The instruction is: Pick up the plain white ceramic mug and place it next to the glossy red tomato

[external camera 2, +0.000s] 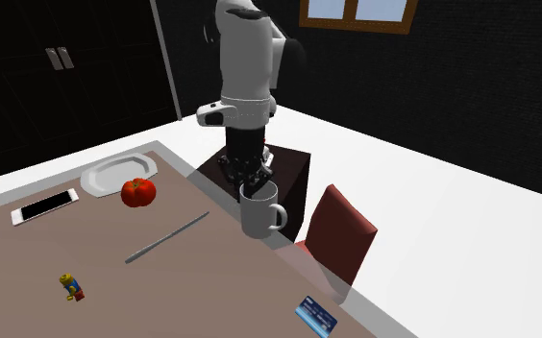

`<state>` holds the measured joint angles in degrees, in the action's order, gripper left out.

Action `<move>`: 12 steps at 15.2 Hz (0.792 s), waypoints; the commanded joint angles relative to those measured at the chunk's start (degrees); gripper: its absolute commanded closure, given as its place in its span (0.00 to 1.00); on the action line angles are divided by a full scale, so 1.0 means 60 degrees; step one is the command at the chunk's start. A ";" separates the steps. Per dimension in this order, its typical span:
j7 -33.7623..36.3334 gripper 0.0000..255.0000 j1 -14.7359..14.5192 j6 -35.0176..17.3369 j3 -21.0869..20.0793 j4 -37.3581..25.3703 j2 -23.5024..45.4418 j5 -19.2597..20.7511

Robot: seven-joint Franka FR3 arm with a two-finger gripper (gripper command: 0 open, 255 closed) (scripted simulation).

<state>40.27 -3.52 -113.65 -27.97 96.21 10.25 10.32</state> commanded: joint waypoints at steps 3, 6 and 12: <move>-0.0511 1.00 0.0337 -0.0072 0.0119 0.0473 -0.0508 -0.0337; -0.1314 1.00 0.0794 -0.0316 0.0377 0.1255 -0.1189 -0.0795; -0.2941 1.00 0.1516 -0.0617 0.1063 0.2460 -0.2269 -0.1516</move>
<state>24.51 4.85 -117.07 -22.36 109.63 -2.11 2.03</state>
